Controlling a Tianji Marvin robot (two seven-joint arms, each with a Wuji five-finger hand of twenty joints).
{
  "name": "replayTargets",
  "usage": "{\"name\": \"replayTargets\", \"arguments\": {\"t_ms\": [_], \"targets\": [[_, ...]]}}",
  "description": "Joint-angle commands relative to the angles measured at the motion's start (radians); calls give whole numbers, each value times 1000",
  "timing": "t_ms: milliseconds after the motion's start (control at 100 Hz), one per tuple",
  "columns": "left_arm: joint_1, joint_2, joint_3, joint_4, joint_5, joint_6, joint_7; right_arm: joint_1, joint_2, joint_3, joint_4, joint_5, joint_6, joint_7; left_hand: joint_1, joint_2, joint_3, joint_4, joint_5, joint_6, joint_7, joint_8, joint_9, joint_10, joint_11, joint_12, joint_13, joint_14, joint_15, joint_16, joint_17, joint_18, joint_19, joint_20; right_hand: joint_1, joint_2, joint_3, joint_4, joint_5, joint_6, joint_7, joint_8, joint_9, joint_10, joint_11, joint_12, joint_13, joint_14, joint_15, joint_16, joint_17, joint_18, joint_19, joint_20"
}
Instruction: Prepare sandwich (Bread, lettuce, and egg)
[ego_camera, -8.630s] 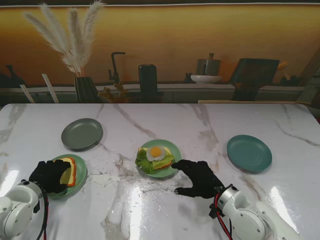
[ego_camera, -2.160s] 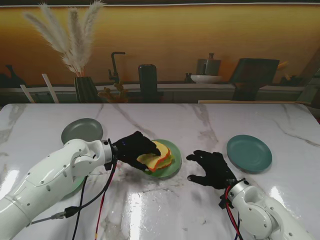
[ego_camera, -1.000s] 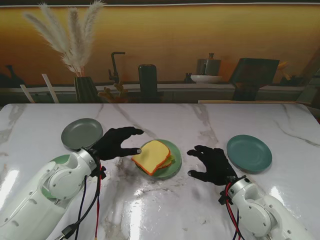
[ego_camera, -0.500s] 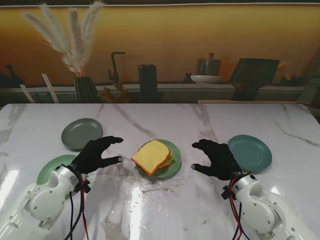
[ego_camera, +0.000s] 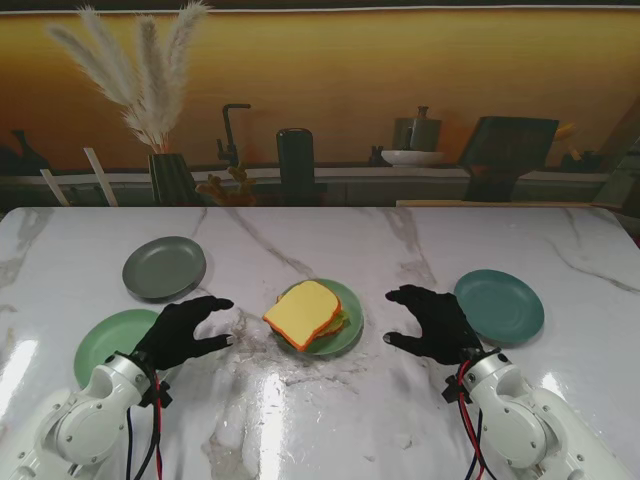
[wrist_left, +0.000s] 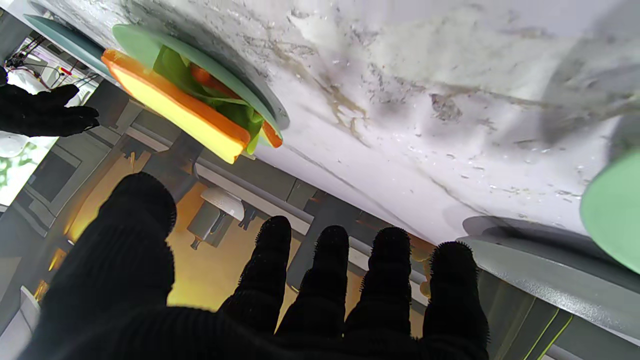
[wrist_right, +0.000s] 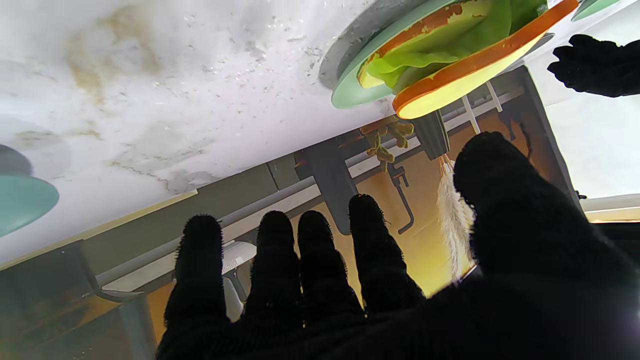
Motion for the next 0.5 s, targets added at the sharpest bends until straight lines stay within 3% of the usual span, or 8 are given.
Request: {"name": "replayTargets", "arguments": {"t_ms": [0, 490], "targets": [[-2, -3, 7, 5, 5, 17, -1, -11, -19, -9, 10, 4, 0, 0, 17, -5, 17, -29, -3, -3, 14, 14, 4, -12, 13, 15, 1, -3, 8, 7, -14, 12, 14, 9, -23, 2, 15, -28, -34, 16, -23, -10, -11, -15, 18, 7, 12, -25, 2, -5, -21, -13, 23, -21], [-14, 1, 23, 3, 6, 33, -20, -13, -19, -4, 11, 12, 4, 2, 23, 0, 18, -33, 0, -7, 20, 16, 12, -12, 14, 20, 3, -2, 9, 12, -18, 14, 27, 14, -20, 4, 11, -28, -26, 22, -19, -9, -4, -18, 32, 11, 13, -26, 9, -3, -32, -9, 33, -33]]}}
